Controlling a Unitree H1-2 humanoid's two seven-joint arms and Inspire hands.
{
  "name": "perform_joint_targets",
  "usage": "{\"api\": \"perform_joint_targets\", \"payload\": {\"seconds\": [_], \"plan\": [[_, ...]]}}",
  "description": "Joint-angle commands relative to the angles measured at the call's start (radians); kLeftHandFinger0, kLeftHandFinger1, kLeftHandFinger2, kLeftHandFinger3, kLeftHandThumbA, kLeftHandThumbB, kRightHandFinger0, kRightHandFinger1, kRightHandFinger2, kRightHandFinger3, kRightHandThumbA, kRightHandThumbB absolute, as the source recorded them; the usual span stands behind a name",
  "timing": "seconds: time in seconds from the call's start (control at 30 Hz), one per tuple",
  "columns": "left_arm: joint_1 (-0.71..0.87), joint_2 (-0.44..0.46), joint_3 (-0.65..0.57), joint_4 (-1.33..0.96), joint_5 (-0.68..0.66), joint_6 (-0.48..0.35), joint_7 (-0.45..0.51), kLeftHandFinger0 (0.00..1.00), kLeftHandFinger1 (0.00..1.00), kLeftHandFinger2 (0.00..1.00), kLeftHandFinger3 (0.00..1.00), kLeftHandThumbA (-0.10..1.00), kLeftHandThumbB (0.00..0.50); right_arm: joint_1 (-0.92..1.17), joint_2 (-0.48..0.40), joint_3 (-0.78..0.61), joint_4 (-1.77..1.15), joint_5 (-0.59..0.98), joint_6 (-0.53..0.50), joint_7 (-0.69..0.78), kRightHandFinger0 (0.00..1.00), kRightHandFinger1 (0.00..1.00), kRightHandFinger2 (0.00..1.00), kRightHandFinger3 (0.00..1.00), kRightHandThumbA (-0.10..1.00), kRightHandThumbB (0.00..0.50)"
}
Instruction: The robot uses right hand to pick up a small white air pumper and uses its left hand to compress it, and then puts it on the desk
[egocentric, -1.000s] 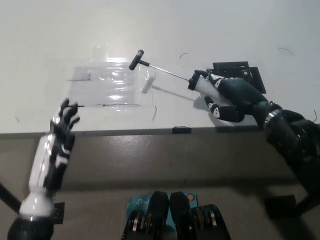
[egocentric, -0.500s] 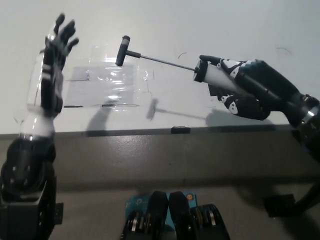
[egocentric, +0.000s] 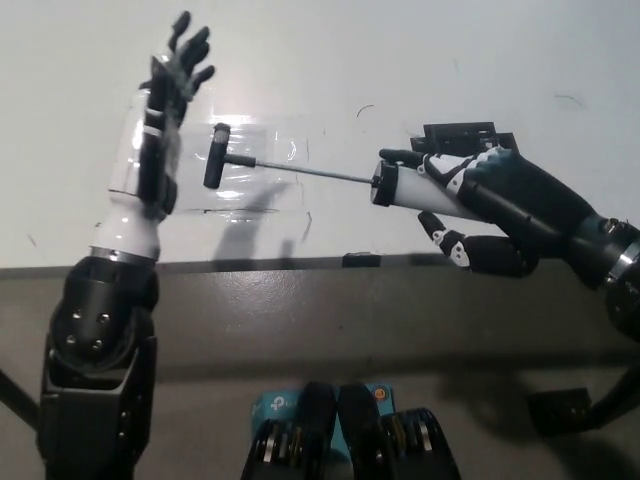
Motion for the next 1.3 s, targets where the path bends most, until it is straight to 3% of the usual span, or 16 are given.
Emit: {"api": "perform_joint_targets", "payload": {"seconds": [0.0, 0.37, 0.5, 0.67, 0.87, 0.97, 1.07, 1.13, 1.2, 1.27], "plan": [[-0.015, -0.005, -0.027, -0.034, 0.042, -0.014, 0.010, 1.00, 1.00, 1.00, 1.00, 1.00, 0.157, -0.007, -0.010, -0.019, -0.034, -0.016, 0.012, 0.028, 0.00, 0.45, 0.84, 0.88, -0.10, 0.172], [0.027, -0.031, -0.075, -0.078, 0.054, -0.010, 0.001, 1.00, 1.00, 1.00, 1.00, 1.00, 0.167, -0.021, 0.018, -0.019, -0.029, -0.026, 0.025, 0.050, 0.00, 0.46, 0.83, 0.90, -0.10, 0.168], [0.045, -0.056, -0.091, -0.086, 0.070, -0.011, 0.009, 1.00, 1.00, 1.00, 1.00, 1.00, 0.168, -0.024, 0.034, -0.010, -0.019, -0.035, 0.017, 0.051, 0.02, 0.49, 0.87, 0.87, -0.10, 0.194], [0.064, -0.096, -0.126, -0.085, 0.097, -0.019, 0.016, 1.00, 1.00, 1.00, 1.00, 1.00, 0.163, -0.037, 0.059, 0.000, -0.007, -0.044, 0.019, 0.059, 0.05, 0.54, 0.88, 0.87, -0.10, 0.168], [0.075, -0.127, -0.151, -0.075, 0.112, -0.021, 0.019, 1.00, 1.00, 1.00, 1.00, 1.00, 0.184, -0.069, 0.082, 0.016, 0.004, -0.053, 0.010, 0.082, 0.03, 0.52, 0.85, 0.90, -0.10, 0.176], [0.071, -0.141, -0.163, -0.057, 0.120, -0.037, 0.020, 1.00, 1.00, 1.00, 1.00, 1.00, 0.173, -0.076, 0.093, 0.016, 0.013, -0.050, 0.002, 0.081, 0.02, 0.50, 0.81, 0.87, -0.10, 0.218], [0.056, -0.145, -0.169, -0.043, 0.131, -0.049, 0.025, 1.00, 1.00, 1.00, 1.00, 1.00, 0.158, -0.087, 0.101, 0.013, 0.029, -0.034, -0.028, 0.074, 0.00, 0.47, 0.78, 0.87, -0.10, 0.217], [0.043, -0.152, -0.175, -0.031, 0.136, -0.051, 0.025, 1.00, 1.00, 1.00, 1.00, 1.00, 0.157, -0.096, 0.102, 0.018, 0.020, -0.039, -0.018, 0.091, 0.00, 0.45, 0.79, 0.79, -0.10, 0.190], [0.036, -0.155, -0.178, -0.030, 0.141, -0.043, 0.024, 1.00, 1.00, 1.00, 1.00, 1.00, 0.176, -0.103, 0.106, 0.021, 0.016, -0.050, -0.001, 0.102, 0.00, 0.42, 0.80, 0.65, -0.10, 0.190], [0.026, -0.162, -0.185, -0.033, 0.152, -0.027, 0.024, 1.00, 1.00, 1.00, 1.00, 1.00, 0.187, -0.110, 0.113, 0.022, 0.013, -0.053, 0.012, 0.110, 0.00, 0.36, 0.72, 0.48, -0.10, 0.180]]}}
